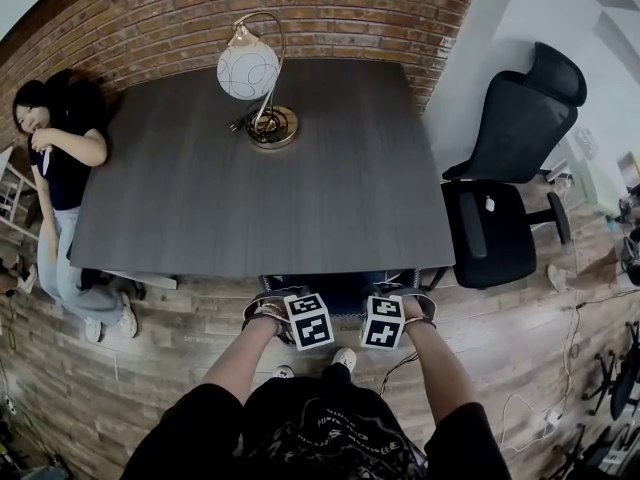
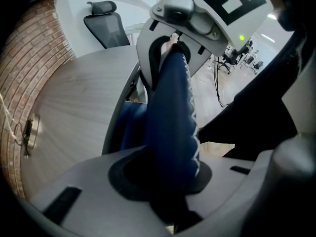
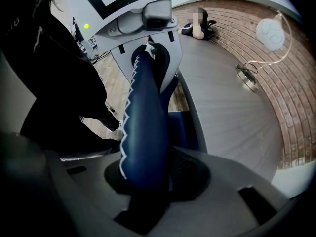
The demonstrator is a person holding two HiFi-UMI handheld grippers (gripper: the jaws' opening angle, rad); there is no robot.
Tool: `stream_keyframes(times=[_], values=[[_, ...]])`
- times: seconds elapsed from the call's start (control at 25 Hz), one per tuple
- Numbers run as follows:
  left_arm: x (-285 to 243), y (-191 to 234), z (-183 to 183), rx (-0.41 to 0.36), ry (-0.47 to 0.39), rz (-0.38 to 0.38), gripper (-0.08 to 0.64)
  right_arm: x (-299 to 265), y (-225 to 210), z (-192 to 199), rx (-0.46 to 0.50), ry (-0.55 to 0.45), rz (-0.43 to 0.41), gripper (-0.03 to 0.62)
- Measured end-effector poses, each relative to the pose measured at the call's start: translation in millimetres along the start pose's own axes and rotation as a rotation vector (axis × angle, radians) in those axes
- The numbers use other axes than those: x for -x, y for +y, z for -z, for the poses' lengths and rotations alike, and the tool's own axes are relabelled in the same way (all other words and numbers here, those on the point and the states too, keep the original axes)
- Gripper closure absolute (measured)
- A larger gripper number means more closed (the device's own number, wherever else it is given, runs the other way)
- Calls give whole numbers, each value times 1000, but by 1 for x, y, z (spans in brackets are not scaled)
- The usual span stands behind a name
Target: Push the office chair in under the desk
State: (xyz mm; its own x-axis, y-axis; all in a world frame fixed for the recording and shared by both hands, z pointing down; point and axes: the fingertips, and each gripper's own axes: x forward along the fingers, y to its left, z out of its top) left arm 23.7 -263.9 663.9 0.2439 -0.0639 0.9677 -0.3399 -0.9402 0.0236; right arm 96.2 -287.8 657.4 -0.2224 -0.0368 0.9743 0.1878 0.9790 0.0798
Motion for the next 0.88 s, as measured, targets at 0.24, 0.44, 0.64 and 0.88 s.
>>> stream_keyframes(times=[0.24, 0.44, 0.64, 0.88], values=[[0, 2, 0, -7, 1, 28, 462, 0, -2, -1, 2, -1, -25, 483], [0, 3, 0, -2, -6, 30, 453, -1, -3, -1, -10, -4, -25, 480], [0, 4, -1, -3, -17, 1, 445, -1, -3, 0, -30, 2, -30, 472], [1, 7, -1, -2, -20, -53, 428, -1, -2, 1, -59, 3, -21, 460]])
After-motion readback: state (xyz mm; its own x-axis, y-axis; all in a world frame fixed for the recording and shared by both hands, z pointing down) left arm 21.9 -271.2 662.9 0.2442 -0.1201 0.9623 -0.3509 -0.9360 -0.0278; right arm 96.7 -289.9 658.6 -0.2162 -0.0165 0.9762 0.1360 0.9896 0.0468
